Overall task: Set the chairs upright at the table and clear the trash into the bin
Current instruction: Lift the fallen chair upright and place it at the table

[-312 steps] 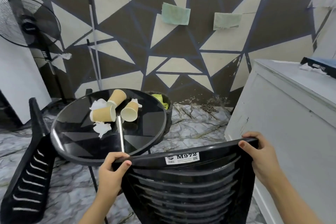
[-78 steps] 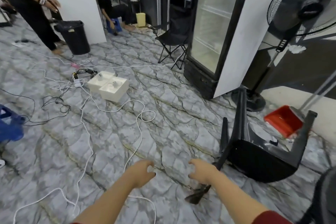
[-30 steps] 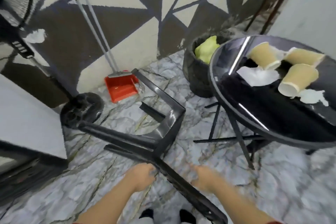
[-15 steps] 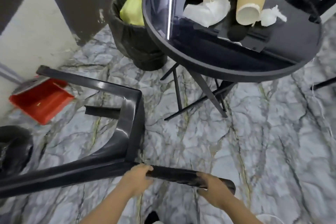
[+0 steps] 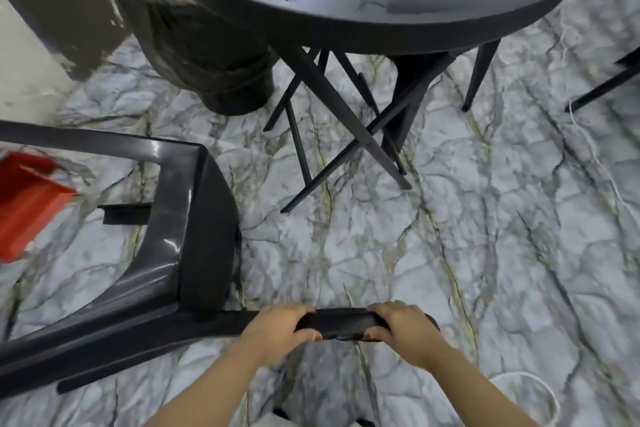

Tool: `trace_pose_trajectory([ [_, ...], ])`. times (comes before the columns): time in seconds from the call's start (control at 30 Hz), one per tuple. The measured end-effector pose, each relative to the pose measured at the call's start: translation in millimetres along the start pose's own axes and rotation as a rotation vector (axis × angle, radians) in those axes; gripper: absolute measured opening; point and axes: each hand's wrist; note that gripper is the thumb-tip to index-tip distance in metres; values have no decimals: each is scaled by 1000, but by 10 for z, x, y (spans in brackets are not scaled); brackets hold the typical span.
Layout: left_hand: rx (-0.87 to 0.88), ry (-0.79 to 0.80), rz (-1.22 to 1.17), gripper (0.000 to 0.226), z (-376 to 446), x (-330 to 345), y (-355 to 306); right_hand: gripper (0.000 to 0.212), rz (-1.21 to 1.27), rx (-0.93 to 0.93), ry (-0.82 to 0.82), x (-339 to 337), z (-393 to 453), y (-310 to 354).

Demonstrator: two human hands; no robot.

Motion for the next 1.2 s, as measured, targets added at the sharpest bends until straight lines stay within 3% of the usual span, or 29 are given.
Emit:
trace_pose_trajectory([
  [0.1, 3, -74, -6, 55, -139, -51, -57, 38, 2, -14, -45, -112, -117, 88],
  [0.17, 28, -158, -29, 73, -298, -124, -136, 34, -4, -52, -126, -310, -259, 162],
  [0.37, 190, -441, -215, 93, -969, -588, -652, 39, -128, -189, -537, -1194, -954, 375],
  [0.43, 229, -487, -280, 77, -1184, -694, -814, 43, -132, -143, -677, -1441, -1248, 395],
  [0.53, 238, -571, -364, 47, -1515, -805, -1010, 41, 265, -102, -789, -1711, -1668, 425],
  [0.63, 222, -617, -421, 37, -1852, -837, -1111, 43, 539, -77, -832, -1865, -1987, 596],
  [0.77, 188, -620, -471, 27, -2251, -817, -1079, 22, 682, -54, -850, -1907, -2239, 926],
  [0.87, 127, -619, -488, 30, -2565, -735, -913, 25, 708, -97, -856, -1873, -2383, 1277],
  [1.03, 74, -534, -400, 64, -3155, -779, -609, 29, 592, -177, -874, -1812, -2534, 1943],
  [1.1, 94, -513, -356, 57, -3390, -904, -612, 25, 575, -179, -855, -1803, -2571, 2203],
  [1.2, 173, -567, -363, 29, -3718, -1111, -751, 24, 518, -200, -830, -1734, -2635, 2683],
])
Point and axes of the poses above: each hand's wrist, its own z-axis towards the middle knuckle, its own x-axis out of the palm, y = z × x, and after that the axes turned 6 degrees about -x, right-handed
